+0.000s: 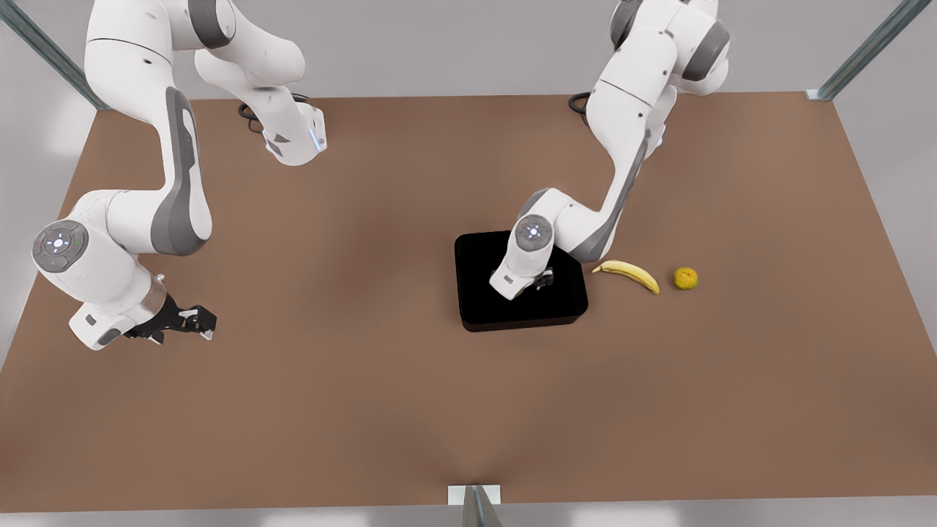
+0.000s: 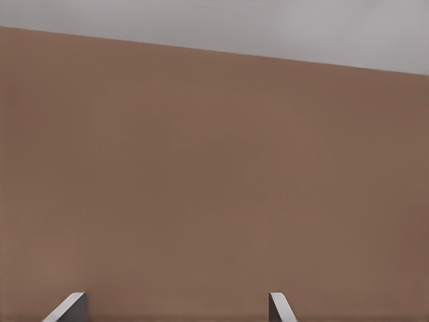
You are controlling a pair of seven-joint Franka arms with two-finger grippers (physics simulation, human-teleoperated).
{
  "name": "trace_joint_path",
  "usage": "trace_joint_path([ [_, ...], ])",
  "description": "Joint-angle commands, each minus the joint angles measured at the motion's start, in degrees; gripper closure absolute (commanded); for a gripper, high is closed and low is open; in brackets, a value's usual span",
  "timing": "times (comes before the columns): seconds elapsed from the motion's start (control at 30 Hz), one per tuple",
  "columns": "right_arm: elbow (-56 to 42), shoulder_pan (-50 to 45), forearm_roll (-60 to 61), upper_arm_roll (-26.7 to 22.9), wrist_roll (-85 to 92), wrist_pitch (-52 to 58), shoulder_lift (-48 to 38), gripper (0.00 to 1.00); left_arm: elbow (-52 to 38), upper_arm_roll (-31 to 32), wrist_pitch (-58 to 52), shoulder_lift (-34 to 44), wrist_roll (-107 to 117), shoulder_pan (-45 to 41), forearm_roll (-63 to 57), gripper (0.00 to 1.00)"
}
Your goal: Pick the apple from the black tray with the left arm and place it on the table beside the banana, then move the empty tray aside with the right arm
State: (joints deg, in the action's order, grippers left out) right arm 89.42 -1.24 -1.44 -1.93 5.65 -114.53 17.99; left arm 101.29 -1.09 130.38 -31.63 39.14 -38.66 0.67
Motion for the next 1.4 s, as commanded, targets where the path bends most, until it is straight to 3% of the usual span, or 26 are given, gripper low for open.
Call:
trace_joint_path([
  [0.0, -0.03, 0.01, 0.04, 0.0, 0.5, 0.09, -0.06, 0.0, 0.66, -0.06, 4.97, -0.8, 13.86, -1.15, -1.37, 0.0],
  [0.07, -0.03, 0.01, 0.04, 0.0, 0.59, 0.09, -0.06, 0.0, 7.52, -0.06, 13.5, 1.13, 13.95, -1.85, -2.08, 0.0],
  [0.7, -0.03, -0.08, -1.46, 0.0, 0.59, 0.09, 0.03, 0.0, 8.66, -0.06, 16.93, -3.0, 15.8, -3.52, -2.34, 0.0],
  [0.73, -0.03, -0.08, -1.46, 0.0, 0.59, 0.09, 0.03, 0.0, 8.84, -0.15, 16.93, -3.0, 15.88, -3.61, -2.34, 0.11],
  [0.77, -0.03, -0.08, -1.46, 0.0, 0.59, 0.09, 0.03, 0.0, 8.84, -0.15, 16.93, -2.91, 15.8, -3.61, -2.34, 0.29],
  [0.87, -0.03, -0.08, -1.55, 0.0, 0.59, 0.09, 0.03, 0.0, 8.93, -0.15, 16.75, -2.82, 15.88, -3.61, -3.48, 0.33],
  [0.93, -0.03, -0.08, -1.55, 0.0, 0.59, 0.09, 0.03, 0.0, 8.93, -0.15, 15.26, -1.51, 15.88, -3.7, -3.48, 0.33],
  [1.0, -0.03, -0.08, -1.55, 0.0, 0.59, 0.09, 0.03, 0.0, 8.49, -0.49, 5.61, 4.02, 15.18, -3.35, -5.77, 0.33],
  [1.1, -0.03, -0.08, -1.55, 0.0, 0.59, 0.09, 0.03, 0.0, 4.45, -7.34, -3.89, 7.37, 4.57, -3.17, -6.83, 0.32],
  [1.17, -0.03, -0.43, -1.55, 0.61, 0.41, 2.11, -0.15, 0.0, -0.56, -9.37, -10.31, 7.55, -8.1, 1.83, -3.57, 0.32],
  [1.2, -1.77, -1.66, -1.11, 1.75, -0.89, 6.84, -1.2, 0.0, -1.88, -9.37, -11.99, 7.46, -14.77, 5.43, -2.43, 0.32],
  [1.27, -9.34, -12.46, -1.37, 3.95, -23.48, 19.6, -1.2, 0.0, -1.88, -9.29, -11.46, 6.76, -29.37, 13.26, -2.25, 0.32],
  [1.37, -13.65, -26.79, -1.2, 5.27, -29.91, 21.63, 0.72, 0.0, -1.44, -9.11, -3.56, 0.26, -38.08, 18.62, -2.25, 0.32],
])
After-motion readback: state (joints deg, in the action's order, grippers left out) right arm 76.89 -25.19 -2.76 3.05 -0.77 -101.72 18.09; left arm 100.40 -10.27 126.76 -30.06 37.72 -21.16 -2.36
